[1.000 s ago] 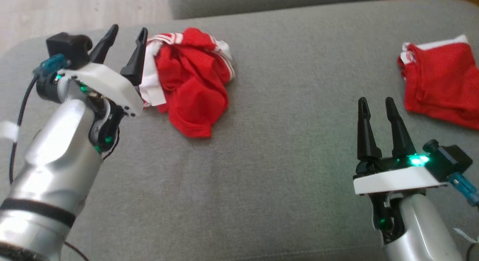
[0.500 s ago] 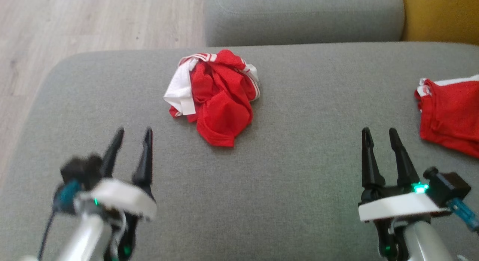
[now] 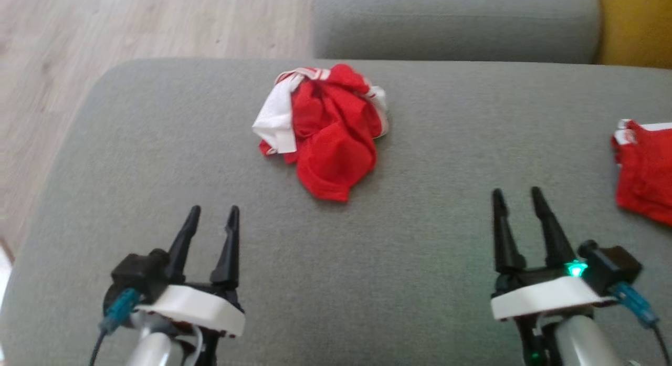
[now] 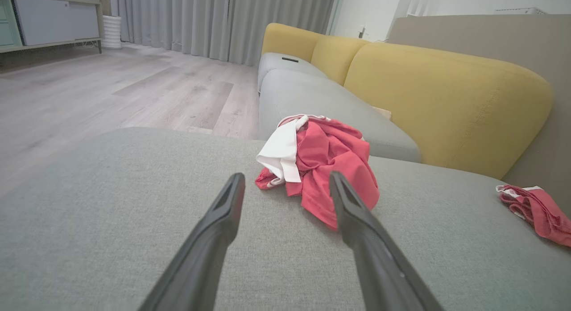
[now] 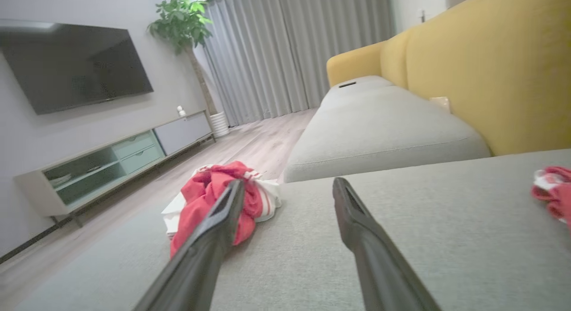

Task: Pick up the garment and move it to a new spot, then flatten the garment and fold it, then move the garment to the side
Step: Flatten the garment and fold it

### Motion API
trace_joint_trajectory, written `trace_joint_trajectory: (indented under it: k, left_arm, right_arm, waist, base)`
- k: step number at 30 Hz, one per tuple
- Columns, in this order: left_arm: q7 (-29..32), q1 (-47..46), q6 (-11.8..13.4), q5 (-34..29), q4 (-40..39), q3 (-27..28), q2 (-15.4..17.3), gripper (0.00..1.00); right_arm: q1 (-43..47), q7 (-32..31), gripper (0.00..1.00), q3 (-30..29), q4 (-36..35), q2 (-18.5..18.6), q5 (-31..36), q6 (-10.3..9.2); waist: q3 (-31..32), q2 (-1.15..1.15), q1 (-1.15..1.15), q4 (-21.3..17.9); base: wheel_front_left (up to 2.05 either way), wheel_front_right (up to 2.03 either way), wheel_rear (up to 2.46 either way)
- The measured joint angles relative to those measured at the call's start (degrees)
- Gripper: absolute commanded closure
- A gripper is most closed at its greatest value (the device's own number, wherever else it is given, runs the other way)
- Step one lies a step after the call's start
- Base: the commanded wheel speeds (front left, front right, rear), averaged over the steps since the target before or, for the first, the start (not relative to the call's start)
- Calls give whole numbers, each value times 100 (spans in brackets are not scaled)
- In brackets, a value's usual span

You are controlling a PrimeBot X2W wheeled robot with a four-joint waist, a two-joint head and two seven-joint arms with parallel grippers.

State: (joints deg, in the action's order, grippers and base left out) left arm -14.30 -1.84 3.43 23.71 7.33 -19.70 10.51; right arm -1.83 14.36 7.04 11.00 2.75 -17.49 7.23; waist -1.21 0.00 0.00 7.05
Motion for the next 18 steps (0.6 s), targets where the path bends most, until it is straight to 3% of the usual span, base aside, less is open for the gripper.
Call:
trace_joint_trajectory:
  k: [9,18]
  left_arm:
    - [1,-263,-415,-264,382,-69,-487,0]
    - [1,-478,-652,-296,681,-88,-728,0]
  right_arm:
    - [-1194,-677,0,946,809,8,336,0]
    - [-2585,-883,0,747,2763,36,293,0]
  waist:
    - [-415,0,1,641]
    - [-740,0,1,1498]
  base:
    - [0,0,0]
    - [0,0,0]
